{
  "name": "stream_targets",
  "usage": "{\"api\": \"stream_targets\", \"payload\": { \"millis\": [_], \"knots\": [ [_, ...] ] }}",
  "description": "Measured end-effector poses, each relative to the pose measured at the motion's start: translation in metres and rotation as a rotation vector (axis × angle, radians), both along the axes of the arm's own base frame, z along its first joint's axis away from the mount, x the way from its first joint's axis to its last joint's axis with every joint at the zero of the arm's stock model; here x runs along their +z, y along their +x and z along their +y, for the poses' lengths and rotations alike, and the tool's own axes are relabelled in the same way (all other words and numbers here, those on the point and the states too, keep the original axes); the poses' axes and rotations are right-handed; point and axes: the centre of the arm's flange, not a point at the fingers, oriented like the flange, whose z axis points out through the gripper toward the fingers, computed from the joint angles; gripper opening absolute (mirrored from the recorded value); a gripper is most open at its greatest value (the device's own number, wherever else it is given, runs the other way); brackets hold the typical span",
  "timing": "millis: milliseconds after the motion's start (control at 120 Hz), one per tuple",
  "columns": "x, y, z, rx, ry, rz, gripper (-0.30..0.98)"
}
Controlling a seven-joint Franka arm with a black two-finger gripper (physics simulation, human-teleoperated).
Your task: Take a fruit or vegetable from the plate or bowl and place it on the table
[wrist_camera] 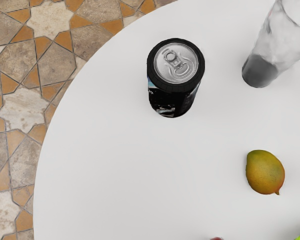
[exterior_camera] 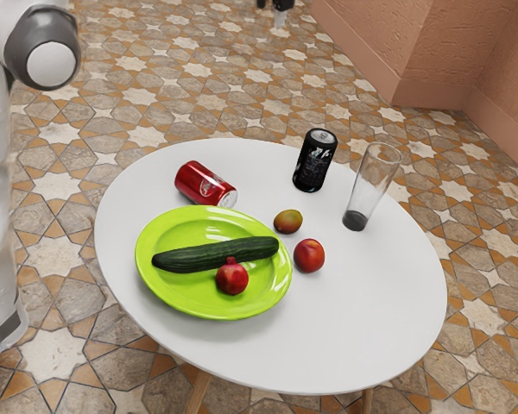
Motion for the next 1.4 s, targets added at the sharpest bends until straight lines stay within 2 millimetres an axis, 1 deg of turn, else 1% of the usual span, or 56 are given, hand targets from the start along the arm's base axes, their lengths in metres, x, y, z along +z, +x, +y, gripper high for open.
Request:
{"api": "stream_targets", "payload": {
  "millis": [33, 67, 100, 133, 167, 200, 225, 242, 267, 292, 317, 375, 400, 425, 450, 492, 558, 617, 650, 692, 717, 733, 792, 825, 850, 883, 900, 925, 950, 983, 1042, 1067, 1100, 1192, 1242, 1317, 1400],
  "knots": [
    [0.003, 0.002, -0.035, -0.073, 0.009, 0.01, 0.66],
    [0.0, 0.006, -0.07, -0.145, 0.015, 0.033, 0.66],
    [-0.008, 0.012, -0.106, -0.218, 0.019, 0.066, 0.66],
    [-0.025, 0.014, -0.142, -0.296, 0.015, 0.118, 0.66],
    [-0.043, 0.005, -0.179, -0.382, 0.005, 0.172, 0.66],
    [-0.052, -0.008, -0.214, -0.463, 0.001, 0.204, 0.66],
    [-0.06, -0.019, -0.233, -0.511, -0.001, 0.223, 0.66],
    [-0.067, -0.023, -0.241, -0.53, -0.002, 0.238, 0.66],
    [-0.083, -0.026, -0.24, -0.531, -0.011, 0.272, 0.66],
    [-0.1, -0.026, -0.227, -0.501, -0.024, 0.306, 0.66],
    [-0.114, -0.029, -0.212, -0.466, -0.037, 0.329, 0.66],
    [-0.13, -0.036, -0.182, -0.379, -0.05, 0.343, 0.66],
    [-0.134, -0.04, -0.179, -0.34, -0.034, 0.339, 0.66],
    [-0.134, -0.046, -0.184, -0.306, -0.008, 0.328, 0.66],
    [-0.134, -0.05, -0.194, -0.28, 0.022, 0.318, 0.66],
    [-0.139, -0.049, -0.208, -0.249, 0.059, 0.312, 0.66],
    [-0.146, -0.039, -0.214, -0.233, 0.067, 0.309, 0.66],
    [-0.149, -0.033, -0.213, -0.196, 0.085, 0.305, 0.66],
    [-0.15, -0.023, -0.216, -0.166, 0.104, 0.307, 0.66],
    [-0.161, -0.005, -0.218, -0.155, 0.104, 0.33, 0.66],
    [-0.164, 0.0, -0.22, -0.161, 0.094, 0.336, 0.66],
    [-0.161, -0.001, -0.22, -0.167, 0.086, 0.332, 0.66],
    [-0.146, -0.01, -0.216, -0.189, 0.056, 0.308, 0.66],
    [-0.146, -0.015, -0.218, -0.198, 0.054, 0.313, 0.66],
    [-0.147, -0.022, -0.225, -0.208, 0.066, 0.318, 0.66],
    [-0.144, -0.042, -0.235, -0.25, 0.069, 0.311, 0.66],
    [-0.145, -0.053, -0.237, -0.272, 0.063, 0.306, 0.66],
    [-0.148, -0.068, -0.238, -0.305, 0.051, 0.3, 0.66],
    [-0.153, -0.079, -0.239, -0.332, 0.043, 0.298, 0.66],
    [-0.16, -0.087, -0.241, -0.353, 0.043, 0.299, 0.66],
    [-0.174, -0.099, -0.257, -0.404, 0.053, 0.302, 0.66],
    [-0.18, -0.101, -0.264, -0.426, 0.058, 0.302, 0.66],
    [-0.191, -0.102, -0.267, -0.446, 0.058, 0.302, 0.66],
    [-0.217, -0.096, -0.257, -0.438, 0.043, 0.304, 0.66],
    [-0.224, -0.088, -0.251, -0.414, 0.045, 0.293, 0.66],
    [-0.235, -0.076, -0.249, -0.375, 0.048, 0.286, 0.66],
    [-0.248, -0.074, -0.252, -0.35, 0.051, 0.31, 0.66]
  ]
}}
